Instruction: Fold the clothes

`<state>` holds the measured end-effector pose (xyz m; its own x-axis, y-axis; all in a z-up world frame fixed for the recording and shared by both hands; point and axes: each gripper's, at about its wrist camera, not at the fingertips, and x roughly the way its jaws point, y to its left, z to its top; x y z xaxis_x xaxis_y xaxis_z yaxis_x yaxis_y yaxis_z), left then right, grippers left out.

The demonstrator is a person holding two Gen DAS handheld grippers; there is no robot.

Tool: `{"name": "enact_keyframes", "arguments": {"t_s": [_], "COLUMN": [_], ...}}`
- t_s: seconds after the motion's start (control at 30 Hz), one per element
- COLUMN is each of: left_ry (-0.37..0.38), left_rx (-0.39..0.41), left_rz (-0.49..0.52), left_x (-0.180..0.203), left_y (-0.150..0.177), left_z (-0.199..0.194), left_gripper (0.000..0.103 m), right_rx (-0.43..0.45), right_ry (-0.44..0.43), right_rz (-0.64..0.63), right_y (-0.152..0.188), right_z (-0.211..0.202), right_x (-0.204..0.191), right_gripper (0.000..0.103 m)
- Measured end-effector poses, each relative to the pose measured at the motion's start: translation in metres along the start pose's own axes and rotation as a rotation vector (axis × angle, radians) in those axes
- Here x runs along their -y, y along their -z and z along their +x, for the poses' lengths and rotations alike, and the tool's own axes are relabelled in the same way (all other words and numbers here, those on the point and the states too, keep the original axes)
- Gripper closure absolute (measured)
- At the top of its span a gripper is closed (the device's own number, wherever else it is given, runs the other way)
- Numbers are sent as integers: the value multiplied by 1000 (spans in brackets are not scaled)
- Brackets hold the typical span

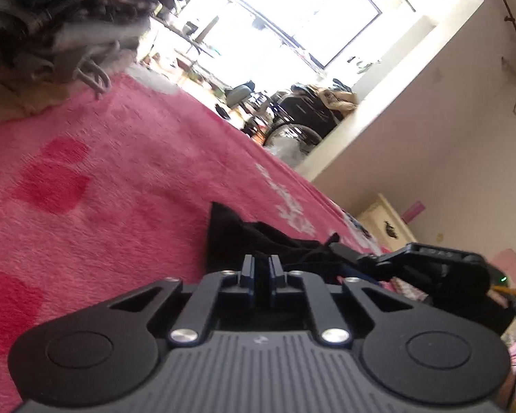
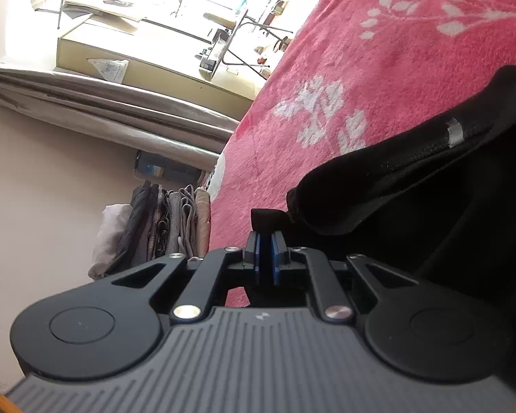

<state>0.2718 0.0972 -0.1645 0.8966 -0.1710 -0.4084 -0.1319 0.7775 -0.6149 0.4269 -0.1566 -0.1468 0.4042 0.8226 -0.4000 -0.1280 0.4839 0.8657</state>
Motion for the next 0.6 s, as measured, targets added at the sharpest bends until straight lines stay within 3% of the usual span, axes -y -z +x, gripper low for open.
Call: {"name": "enact_keyframes", "arguments": {"t_s": [0.3,0.43,0.6], "left_ry": [13,-6,-82], "left_rx": [154,232,253], "left_rz": [40,59,102], "left_x": [17,22,21], "left_y": [-2,2,16], "left_z": [-64,-102,-131], "left_gripper": [98,98,98], "right_rx": [-121,-184,-278], "right_ry": [-60,-92,-118], "right_rz": [-208,-313,-443], "right_y": [18,28,46], "right_z": [49,74,108], "right_x": [-64,-97,-131], "right_gripper": [96,96,96]}}
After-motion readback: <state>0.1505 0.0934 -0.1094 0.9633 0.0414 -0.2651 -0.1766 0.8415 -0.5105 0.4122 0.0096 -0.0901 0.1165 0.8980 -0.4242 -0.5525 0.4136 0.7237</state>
